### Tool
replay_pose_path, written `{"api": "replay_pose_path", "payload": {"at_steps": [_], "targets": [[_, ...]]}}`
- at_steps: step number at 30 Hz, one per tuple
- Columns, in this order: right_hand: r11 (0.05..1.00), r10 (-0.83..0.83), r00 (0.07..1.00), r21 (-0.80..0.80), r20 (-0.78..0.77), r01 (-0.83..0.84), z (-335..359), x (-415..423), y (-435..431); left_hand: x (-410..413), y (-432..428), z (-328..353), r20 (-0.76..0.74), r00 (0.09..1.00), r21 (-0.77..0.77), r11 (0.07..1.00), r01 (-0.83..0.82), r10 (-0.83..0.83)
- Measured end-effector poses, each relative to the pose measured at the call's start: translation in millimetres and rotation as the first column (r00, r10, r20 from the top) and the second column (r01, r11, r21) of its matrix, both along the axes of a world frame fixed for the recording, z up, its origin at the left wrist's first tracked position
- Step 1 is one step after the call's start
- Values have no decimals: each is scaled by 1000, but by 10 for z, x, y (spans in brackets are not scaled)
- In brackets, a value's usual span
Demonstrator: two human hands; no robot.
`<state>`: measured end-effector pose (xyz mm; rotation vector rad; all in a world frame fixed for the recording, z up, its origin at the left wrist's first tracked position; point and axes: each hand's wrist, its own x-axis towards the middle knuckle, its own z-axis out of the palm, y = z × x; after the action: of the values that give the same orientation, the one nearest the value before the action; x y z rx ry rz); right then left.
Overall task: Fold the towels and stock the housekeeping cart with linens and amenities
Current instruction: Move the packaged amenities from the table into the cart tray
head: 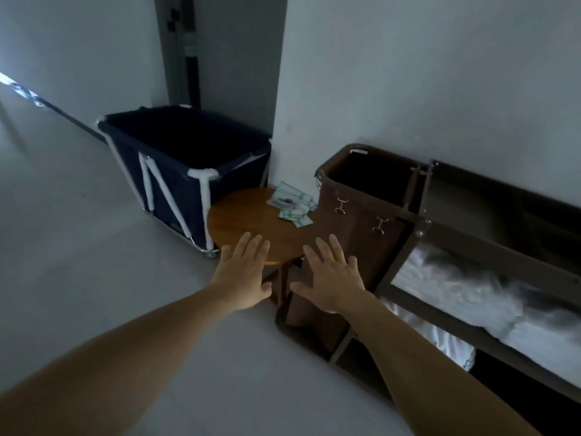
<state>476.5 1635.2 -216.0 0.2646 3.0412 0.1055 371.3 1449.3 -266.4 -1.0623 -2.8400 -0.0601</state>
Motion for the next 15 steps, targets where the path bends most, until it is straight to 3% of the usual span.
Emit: {"api": "replay_pose_path", "payload": {"at_steps": [8,15], "targets": [[999,48,997,12,64,-49,93,-1622,-723,-1565,-849,200,-11,997,18,997,-74,74],[998,54,993,15,107,-56,33,-2612,-860,-2459,-895,215,39,997,21,998,-65,65]]}}
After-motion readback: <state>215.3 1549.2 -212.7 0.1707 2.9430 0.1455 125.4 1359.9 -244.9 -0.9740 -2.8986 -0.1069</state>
